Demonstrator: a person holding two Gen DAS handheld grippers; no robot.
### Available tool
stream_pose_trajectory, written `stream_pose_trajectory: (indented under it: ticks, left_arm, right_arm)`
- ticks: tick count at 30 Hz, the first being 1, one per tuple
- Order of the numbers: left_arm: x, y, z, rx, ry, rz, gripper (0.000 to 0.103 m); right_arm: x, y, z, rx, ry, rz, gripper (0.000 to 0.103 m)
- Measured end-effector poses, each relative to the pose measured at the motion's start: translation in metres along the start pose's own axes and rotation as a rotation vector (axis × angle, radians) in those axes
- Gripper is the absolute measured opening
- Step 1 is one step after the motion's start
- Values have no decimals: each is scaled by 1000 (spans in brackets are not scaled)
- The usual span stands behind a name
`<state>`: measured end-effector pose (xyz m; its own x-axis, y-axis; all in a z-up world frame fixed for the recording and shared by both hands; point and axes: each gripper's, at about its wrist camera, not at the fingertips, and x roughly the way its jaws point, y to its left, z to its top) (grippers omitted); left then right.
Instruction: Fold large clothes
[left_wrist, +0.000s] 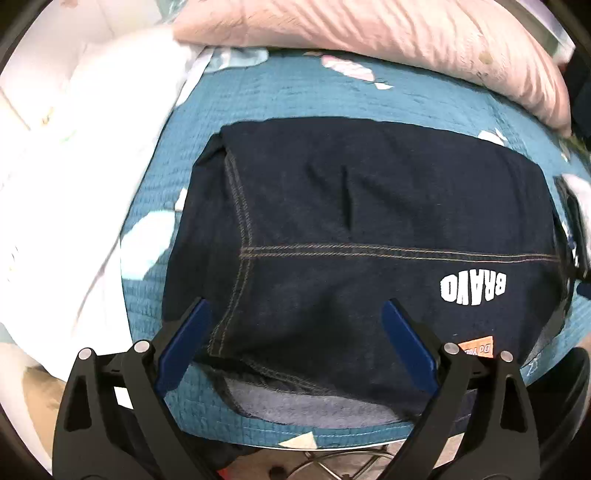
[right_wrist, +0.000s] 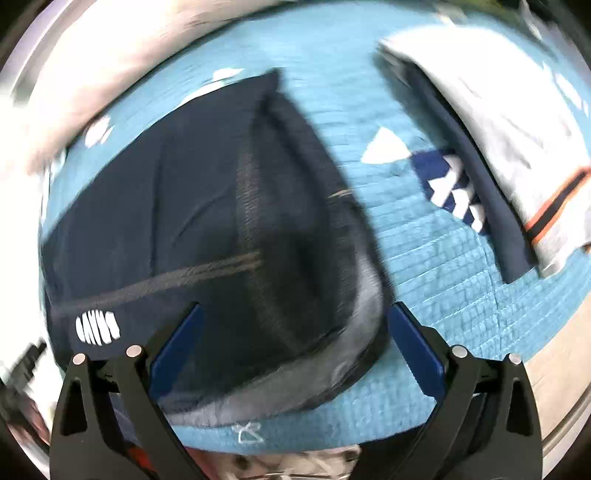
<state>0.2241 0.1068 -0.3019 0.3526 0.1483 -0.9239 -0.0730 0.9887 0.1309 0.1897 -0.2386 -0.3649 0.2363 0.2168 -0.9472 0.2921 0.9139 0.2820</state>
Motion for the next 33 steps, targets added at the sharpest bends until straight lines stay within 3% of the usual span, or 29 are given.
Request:
stream_pose_trajectory:
  ticks: [7, 11, 14, 16, 20, 23, 24, 26, 27, 28, 30, 33]
  left_arm:
    - [5, -14, -1, 58, 9, 5, 94]
    - [14, -18, -9, 54, 44, -19, 94]
    - [21, -18, -11, 30, 67, -59, 94]
    - [25, -18, -11, 15, 81, -73, 94]
    - [27, -18, -13, -10, 85, -87, 94]
    - [26, -19, -12, -21, 78, -88, 94]
    - [26, -20, -12, -19, 76, -87, 94]
    - [24, -21, -12, -11, 70, -78, 94]
    - [24, -23, -11, -6, 68, -74, 94]
    - [24, -23, -10, -1, 66, -73, 94]
    - [22, -26, -9, 5, 59, -71, 94]
    - [22, -28, -4, 1, 55, -80, 94]
  right_arm:
    - [20, -34, 33, 128, 120, 228, 96]
    - [13, -48, 37, 129, 155, 315, 94]
    - [6, -54, 29, 99, 192, 438, 92]
    - [10, -50, 32, 70, 189, 378, 92]
    - [29, -58, 30, 160, 204, 428, 93]
    - [27, -54, 28, 182, 189, 355, 92]
    - [24, -51, 27, 178, 182, 329, 84]
    - [17, -33, 27, 81, 158, 218, 39]
    - [12, -29, 24, 48, 151, 202, 32]
    - [7, -26, 22, 40, 146, 240, 24]
    - [2, -26, 22, 54, 133, 266, 23]
    - [13, -28, 22, 58, 151, 233, 23]
